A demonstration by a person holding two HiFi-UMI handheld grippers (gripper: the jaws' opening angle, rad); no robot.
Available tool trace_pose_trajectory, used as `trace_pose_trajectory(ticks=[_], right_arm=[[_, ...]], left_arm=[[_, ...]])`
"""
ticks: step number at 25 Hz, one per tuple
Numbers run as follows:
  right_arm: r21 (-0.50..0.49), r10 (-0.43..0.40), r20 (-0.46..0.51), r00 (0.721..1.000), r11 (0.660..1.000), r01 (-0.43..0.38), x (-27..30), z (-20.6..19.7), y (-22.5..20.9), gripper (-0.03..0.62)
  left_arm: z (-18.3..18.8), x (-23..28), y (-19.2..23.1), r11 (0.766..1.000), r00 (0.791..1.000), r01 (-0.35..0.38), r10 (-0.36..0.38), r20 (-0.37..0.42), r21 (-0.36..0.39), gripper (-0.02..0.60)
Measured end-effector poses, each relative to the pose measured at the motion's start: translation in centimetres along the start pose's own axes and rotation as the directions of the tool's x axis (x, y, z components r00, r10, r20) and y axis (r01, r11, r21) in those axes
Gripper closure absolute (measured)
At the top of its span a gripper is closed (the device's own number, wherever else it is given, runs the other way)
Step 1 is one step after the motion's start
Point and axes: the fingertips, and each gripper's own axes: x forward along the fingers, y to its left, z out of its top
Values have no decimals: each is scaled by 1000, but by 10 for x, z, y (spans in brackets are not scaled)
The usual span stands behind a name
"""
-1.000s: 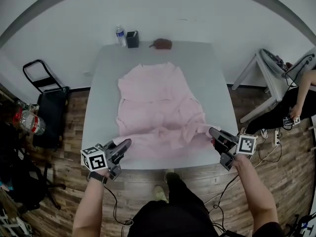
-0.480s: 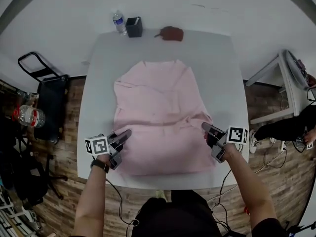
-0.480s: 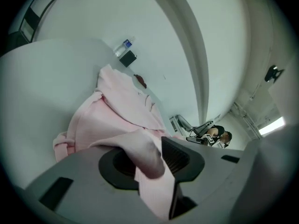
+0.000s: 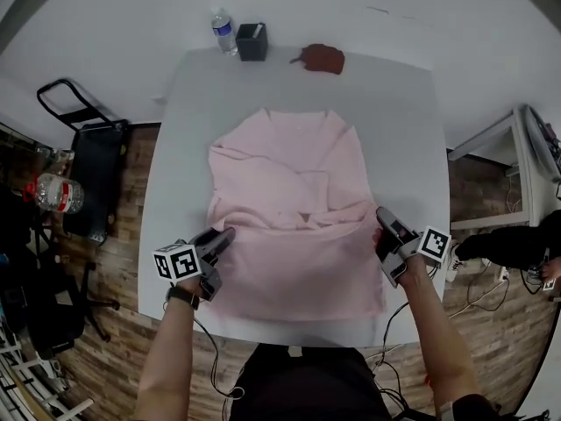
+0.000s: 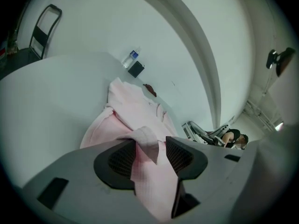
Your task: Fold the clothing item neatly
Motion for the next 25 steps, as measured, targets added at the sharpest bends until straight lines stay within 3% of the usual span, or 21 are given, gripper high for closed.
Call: trace_pose_trajectory(ticks=[3,5,8,11,13,15,17,20,22,25], right_arm=[[19,54,5,999,998,-54,-7,0,14,399],[-66,72,-53,996,995,-76,-9,-16,28,399],[-232,103,-180,978,962,-144,-10,-56,54,399],[-296,131,-238,962,934,-200,-17,-89,70,399],[-301,138,-253,958,930,-213,-23,-107,73,399],[-292,132,-268,954,933,-211,-31,-125,72,399],[-309,125,-285,950,926,-215,-38,-144,78,399],[-427,71,-331,941,878,-216,-50,-174,79,399],[-530,5,-356,934,823,-206,-58,-192,74,399],[-663,-93,-358,929,726,-183,-71,-214,64,399]], left_arm=[[10,-4,-8,999,998,30,-29,54,-30,400],[20,-8,-20,994,991,90,-83,103,-62,400],[32,-20,-25,980,976,152,-128,178,-128,400],[37,-33,-15,978,976,123,-89,198,-166,400],[37,-40,-6,981,984,71,-39,174,-179,399],[35,-46,-3,984,991,59,-37,128,-170,393],[32,-51,-15,991,993,84,-75,86,-104,390],[18,-61,-50,987,990,133,-136,28,85,391],[-5,-64,-76,962,987,157,-155,-27,221,391],[-49,-64,-108,898,984,173,-141,-109,405,391]])
